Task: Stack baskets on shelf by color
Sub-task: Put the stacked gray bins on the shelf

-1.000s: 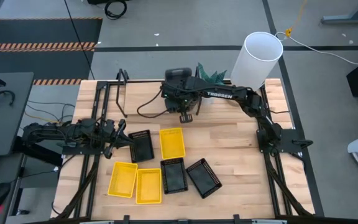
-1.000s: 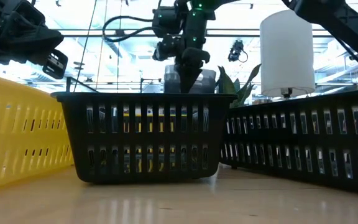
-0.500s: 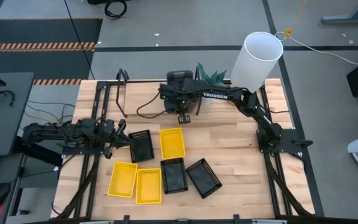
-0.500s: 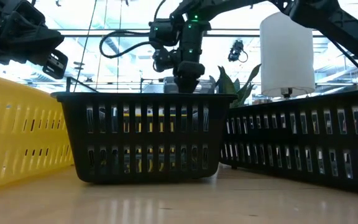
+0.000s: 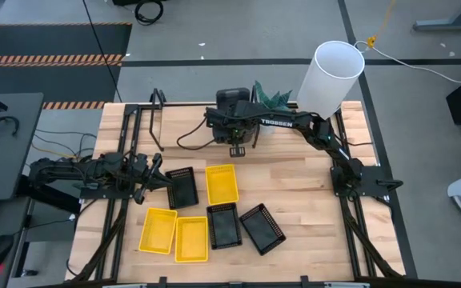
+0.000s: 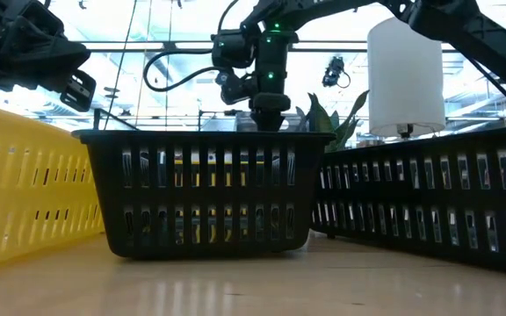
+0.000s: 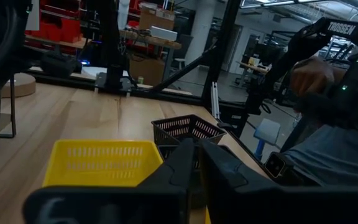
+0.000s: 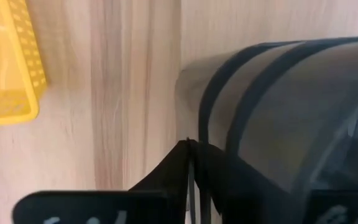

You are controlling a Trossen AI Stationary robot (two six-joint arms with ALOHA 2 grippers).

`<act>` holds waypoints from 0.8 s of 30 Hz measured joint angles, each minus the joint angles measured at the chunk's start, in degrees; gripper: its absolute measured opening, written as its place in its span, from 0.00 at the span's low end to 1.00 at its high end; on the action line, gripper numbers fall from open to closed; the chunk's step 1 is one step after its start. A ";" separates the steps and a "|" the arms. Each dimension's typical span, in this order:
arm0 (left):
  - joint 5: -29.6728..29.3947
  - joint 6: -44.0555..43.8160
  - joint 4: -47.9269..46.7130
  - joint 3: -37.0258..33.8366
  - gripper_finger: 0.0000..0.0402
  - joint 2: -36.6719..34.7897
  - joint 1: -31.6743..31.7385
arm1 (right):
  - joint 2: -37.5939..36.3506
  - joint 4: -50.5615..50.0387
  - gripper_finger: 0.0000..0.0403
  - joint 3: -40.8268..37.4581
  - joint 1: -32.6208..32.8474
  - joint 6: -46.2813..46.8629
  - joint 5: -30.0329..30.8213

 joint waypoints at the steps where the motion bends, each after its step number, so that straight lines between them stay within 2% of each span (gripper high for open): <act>1: 0.01 -0.01 0.00 0.01 0.09 0.00 -0.01 | 0.00 0.00 0.14 0.00 0.00 0.67 0.02; 15: 0.01 0.00 0.00 0.02 0.07 -0.01 -0.01 | 0.00 -0.69 0.28 0.02 -0.04 9.61 -0.06; 24: 0.01 -0.01 0.00 0.01 0.10 -0.01 0.00 | -0.02 -0.72 0.35 0.02 -0.04 11.61 -1.52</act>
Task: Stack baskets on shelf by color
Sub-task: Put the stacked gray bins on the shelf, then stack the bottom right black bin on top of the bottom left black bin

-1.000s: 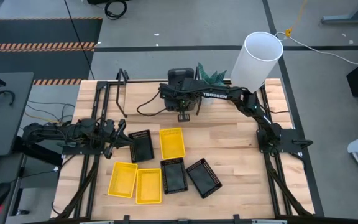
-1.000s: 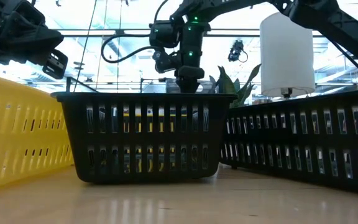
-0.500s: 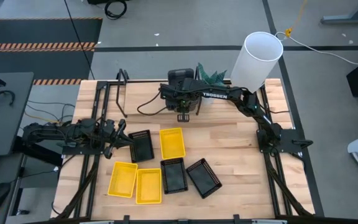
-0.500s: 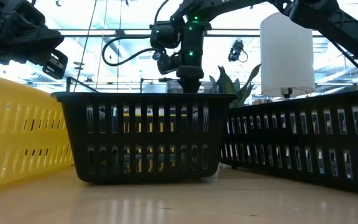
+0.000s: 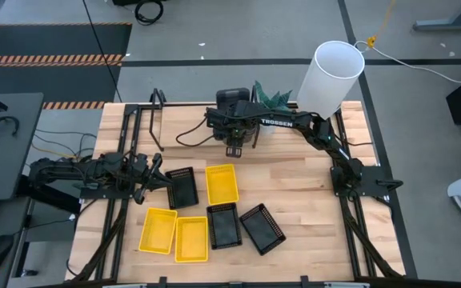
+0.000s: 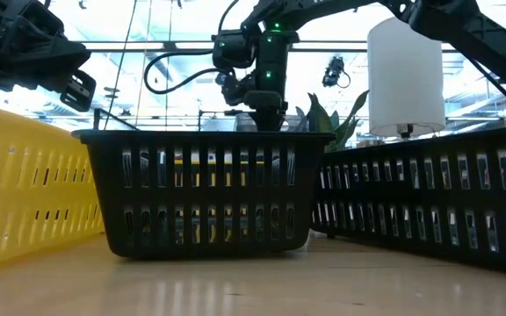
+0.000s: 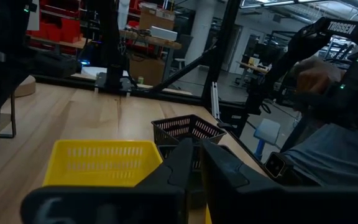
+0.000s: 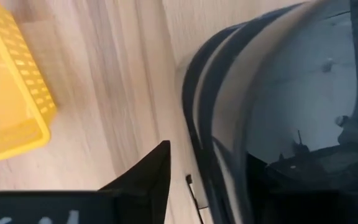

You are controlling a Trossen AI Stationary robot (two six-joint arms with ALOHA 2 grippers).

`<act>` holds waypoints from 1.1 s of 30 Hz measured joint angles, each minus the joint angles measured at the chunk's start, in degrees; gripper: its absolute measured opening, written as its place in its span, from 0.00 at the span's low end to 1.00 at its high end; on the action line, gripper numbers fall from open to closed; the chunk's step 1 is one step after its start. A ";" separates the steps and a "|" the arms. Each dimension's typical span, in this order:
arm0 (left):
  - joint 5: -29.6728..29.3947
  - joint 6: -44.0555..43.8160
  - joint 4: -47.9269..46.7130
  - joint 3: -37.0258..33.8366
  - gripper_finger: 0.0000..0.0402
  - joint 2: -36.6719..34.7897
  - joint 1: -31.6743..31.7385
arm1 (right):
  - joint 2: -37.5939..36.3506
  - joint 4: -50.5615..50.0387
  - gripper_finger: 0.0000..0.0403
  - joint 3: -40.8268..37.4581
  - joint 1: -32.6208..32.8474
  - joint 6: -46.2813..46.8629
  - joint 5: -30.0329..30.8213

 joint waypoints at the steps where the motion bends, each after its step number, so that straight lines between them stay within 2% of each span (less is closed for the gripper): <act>1: 0.00 0.01 0.00 -0.01 0.10 0.00 -0.01 | 0.01 -0.01 0.36 0.00 0.00 0.00 -0.18; 12: -0.02 -0.01 -0.02 -0.01 0.07 0.02 -0.01 | -1.27 -0.83 0.47 0.37 0.02 -0.17 1.30; 19: -0.02 0.01 0.04 -0.01 0.09 0.00 -0.01 | -2.02 -5.52 0.54 5.43 0.35 -1.07 1.22; 24: -0.01 0.00 0.02 -0.01 0.07 0.01 -0.01 | -2.10 -9.25 0.57 10.31 1.16 -1.42 1.50; 33: -0.02 0.01 0.02 0.01 0.07 0.02 -0.01 | -6.83 -8.92 0.58 9.86 3.48 -1.68 1.72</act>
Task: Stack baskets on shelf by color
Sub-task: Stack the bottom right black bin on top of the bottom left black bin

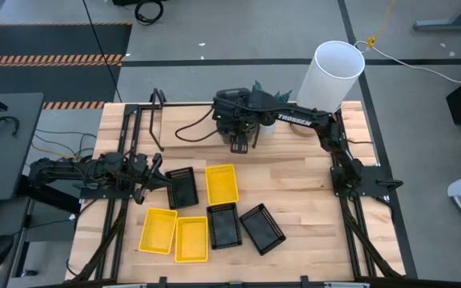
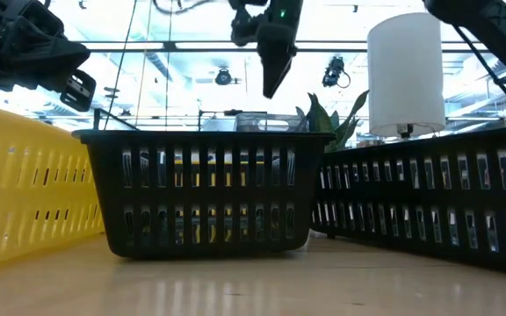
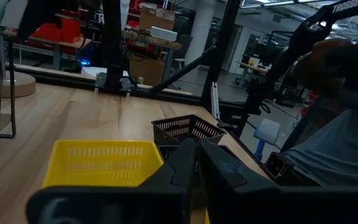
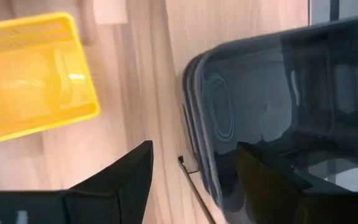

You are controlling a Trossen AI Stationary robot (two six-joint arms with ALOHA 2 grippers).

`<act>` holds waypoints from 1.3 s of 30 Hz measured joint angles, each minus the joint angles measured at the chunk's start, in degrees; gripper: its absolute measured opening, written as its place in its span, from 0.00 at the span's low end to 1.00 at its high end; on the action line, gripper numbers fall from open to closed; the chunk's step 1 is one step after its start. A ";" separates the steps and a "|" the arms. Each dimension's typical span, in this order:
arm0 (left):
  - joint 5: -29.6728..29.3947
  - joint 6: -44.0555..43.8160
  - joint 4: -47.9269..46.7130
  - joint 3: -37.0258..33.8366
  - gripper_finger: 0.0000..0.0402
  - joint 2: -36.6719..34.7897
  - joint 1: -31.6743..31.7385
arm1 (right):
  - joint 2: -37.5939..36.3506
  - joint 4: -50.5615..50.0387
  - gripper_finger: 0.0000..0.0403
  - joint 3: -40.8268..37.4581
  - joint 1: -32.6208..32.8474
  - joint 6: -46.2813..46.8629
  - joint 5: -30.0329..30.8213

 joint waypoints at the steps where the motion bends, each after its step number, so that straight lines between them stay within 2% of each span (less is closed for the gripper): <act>1: 0.02 -0.02 -0.02 -0.01 0.08 0.00 0.00 | -0.68 -0.04 0.58 0.00 0.47 0.00 -0.01; 10: 0.01 -0.01 -0.02 -0.01 0.08 -0.01 0.00 | -3.79 -4.06 0.55 0.00 6.41 -1.52 -0.44; 16: 0.02 0.00 -0.02 0.00 0.07 0.00 0.00 | -3.77 -5.79 0.53 -0.16 10.07 -2.34 -4.69; 22: 0.01 0.00 -0.02 0.00 0.09 0.00 0.02 | -3.72 -5.75 0.53 -0.42 13.71 -1.92 -5.65; 28: 0.01 0.00 -0.02 0.00 0.10 0.00 0.00 | -3.72 -5.84 0.53 -2.62 17.67 -0.08 -7.68; 39: 0.00 -0.01 -0.04 -0.01 0.08 0.00 0.00 | -3.90 -5.68 0.52 -8.17 26.74 2.16 -7.77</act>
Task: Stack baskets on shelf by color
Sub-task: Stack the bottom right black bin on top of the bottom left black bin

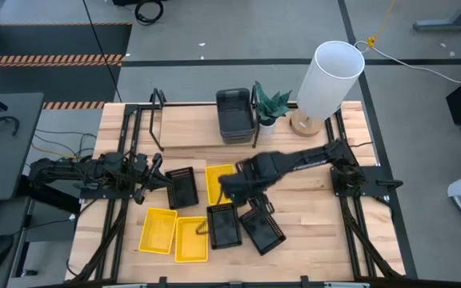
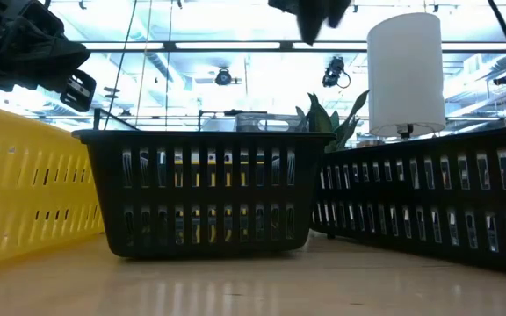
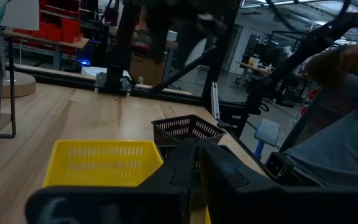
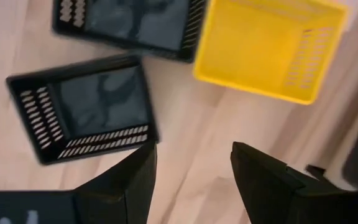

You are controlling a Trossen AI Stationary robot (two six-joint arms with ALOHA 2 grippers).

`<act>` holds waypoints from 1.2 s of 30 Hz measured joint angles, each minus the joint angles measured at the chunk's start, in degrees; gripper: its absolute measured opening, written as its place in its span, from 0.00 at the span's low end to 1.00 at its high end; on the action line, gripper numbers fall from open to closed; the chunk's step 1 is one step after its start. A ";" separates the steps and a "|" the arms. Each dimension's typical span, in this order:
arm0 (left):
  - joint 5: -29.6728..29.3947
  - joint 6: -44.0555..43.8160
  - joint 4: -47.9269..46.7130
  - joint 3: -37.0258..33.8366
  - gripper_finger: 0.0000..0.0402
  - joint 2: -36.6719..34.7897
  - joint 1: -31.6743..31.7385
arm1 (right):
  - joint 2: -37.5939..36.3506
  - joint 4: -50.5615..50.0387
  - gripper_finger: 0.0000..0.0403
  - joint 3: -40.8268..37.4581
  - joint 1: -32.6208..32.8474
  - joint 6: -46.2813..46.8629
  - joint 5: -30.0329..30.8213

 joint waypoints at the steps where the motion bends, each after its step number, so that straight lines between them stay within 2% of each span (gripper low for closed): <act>1: 0.00 0.00 0.00 -0.01 0.07 -0.01 0.01 | -0.18 0.11 0.52 -1.03 0.92 0.04 -0.04; 11: 0.02 0.01 -0.02 0.00 0.10 0.00 0.01 | -7.48 10.68 0.52 -18.48 9.82 2.98 -0.22; 20: 0.00 0.00 -0.02 0.00 0.07 0.00 0.01 | -12.33 24.10 0.52 -32.89 16.19 4.56 -7.26; 28: 0.02 -0.01 -0.02 0.01 0.09 0.00 0.00 | -11.86 29.68 0.52 -37.66 19.50 7.06 -7.52; 36: 0.01 0.00 -0.01 0.00 0.07 0.00 0.00 | -11.86 34.59 0.52 -37.93 20.95 9.74 -5.60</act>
